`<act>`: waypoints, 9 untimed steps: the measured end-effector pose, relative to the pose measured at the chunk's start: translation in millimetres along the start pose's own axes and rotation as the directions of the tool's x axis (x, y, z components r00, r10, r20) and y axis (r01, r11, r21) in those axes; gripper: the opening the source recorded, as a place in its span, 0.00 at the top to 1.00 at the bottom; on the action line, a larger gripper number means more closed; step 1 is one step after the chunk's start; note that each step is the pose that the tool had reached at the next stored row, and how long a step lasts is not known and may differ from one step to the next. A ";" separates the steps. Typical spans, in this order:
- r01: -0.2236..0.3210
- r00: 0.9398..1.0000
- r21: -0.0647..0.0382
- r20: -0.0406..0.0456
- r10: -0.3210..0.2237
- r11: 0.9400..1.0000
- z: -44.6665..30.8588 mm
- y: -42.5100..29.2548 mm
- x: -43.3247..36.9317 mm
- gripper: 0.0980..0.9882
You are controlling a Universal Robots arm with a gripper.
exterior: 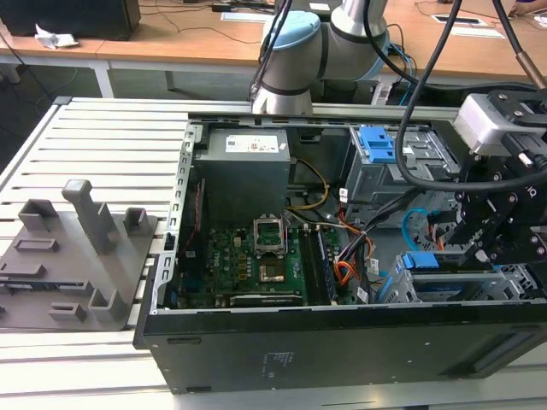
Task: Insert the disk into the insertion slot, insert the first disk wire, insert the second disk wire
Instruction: 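Insert the first disk wire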
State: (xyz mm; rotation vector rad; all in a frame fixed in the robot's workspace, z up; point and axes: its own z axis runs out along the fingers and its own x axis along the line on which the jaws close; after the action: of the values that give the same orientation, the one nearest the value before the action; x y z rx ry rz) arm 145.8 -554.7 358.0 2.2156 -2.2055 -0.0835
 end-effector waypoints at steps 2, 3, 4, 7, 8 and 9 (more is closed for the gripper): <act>0.000 1.000 0.000 0.000 0.000 1.000 -0.4 -5.4 0.0 0.70; 0.000 1.000 0.000 0.000 0.000 1.000 -0.6 -8.4 0.0 0.70; 0.000 1.000 0.000 0.000 0.000 1.000 -0.9 -14.7 0.0 0.70; 0.000 1.000 0.000 -0.001 0.000 1.000 -1.3 -18.6 0.0 0.70; 0.000 1.000 0.000 -0.001 0.000 1.000 -2.0 -18.6 0.1 0.70; 0.000 1.000 0.000 -0.001 0.000 1.000 -4.3 -18.4 0.0 0.70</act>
State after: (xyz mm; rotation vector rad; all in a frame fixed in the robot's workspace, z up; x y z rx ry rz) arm 164.4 -554.7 361.4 2.2148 -2.2052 -0.0821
